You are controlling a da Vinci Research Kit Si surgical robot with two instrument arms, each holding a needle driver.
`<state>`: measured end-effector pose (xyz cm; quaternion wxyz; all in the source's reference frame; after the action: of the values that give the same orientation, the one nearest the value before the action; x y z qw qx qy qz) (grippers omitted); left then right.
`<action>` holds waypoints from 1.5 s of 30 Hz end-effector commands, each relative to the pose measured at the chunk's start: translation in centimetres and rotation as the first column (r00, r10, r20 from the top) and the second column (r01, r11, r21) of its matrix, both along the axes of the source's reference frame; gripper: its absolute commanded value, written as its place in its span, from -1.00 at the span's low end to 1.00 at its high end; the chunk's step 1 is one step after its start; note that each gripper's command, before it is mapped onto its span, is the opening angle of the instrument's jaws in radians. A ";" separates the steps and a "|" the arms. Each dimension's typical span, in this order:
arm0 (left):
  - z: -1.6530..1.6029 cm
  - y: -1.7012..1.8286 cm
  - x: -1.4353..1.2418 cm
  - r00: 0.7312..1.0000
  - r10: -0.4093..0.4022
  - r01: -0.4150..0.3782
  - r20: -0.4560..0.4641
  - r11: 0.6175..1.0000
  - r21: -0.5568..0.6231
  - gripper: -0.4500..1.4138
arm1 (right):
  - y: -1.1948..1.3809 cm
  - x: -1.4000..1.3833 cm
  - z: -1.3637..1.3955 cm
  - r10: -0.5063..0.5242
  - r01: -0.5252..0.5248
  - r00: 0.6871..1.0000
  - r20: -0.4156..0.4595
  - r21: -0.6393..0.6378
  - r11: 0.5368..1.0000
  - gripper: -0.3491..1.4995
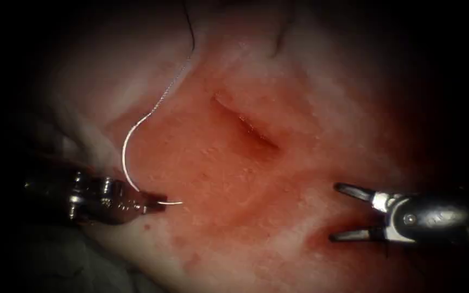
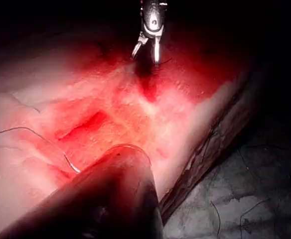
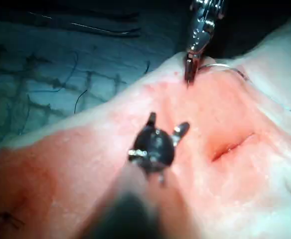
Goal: Wound Closure
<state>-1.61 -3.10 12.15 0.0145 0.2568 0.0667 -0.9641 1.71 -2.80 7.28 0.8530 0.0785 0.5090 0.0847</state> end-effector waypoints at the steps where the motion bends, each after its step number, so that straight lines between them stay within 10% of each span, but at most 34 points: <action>1: 0.01 -0.03 -0.06 0.999 0.023 -0.023 0.043 1.000 -0.007 -1.00 | -0.02 0.11 0.06 -0.003 0.003 1.000 -0.006 0.005 1.000 0.11; 9: -0.21 0.39 -0.14 0.940 0.169 -0.139 0.296 0.983 -0.120 -1.00 | 0.26 0.28 0.30 0.010 -0.009 1.000 -0.023 0.053 0.999 0.07; 23: -0.22 0.51 -0.27 0.715 0.268 -0.136 0.646 0.959 -0.247 -1.00 | 0.86 0.32 0.70 0.246 -0.149 0.944 -0.221 0.382 0.912 0.02; 36: -0.24 0.48 -0.28 0.520 0.300 -0.113 0.800 0.952 -0.284 -1.00 | 0.91 0.74 0.91 0.359 -0.108 0.865 -0.350 0.568 0.816 0.02; 45: -0.31 0.37 -0.34 0.442 0.330 -0.150 0.834 0.944 -0.294 -1.00 | 1.02 1.07 0.96 0.370 -0.081 0.848 -0.380 0.598 0.798 0.03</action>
<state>-1.90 -2.69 11.79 0.2076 0.6976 0.0000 -0.6858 2.70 -1.74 8.21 0.6218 0.2807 0.6600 0.3146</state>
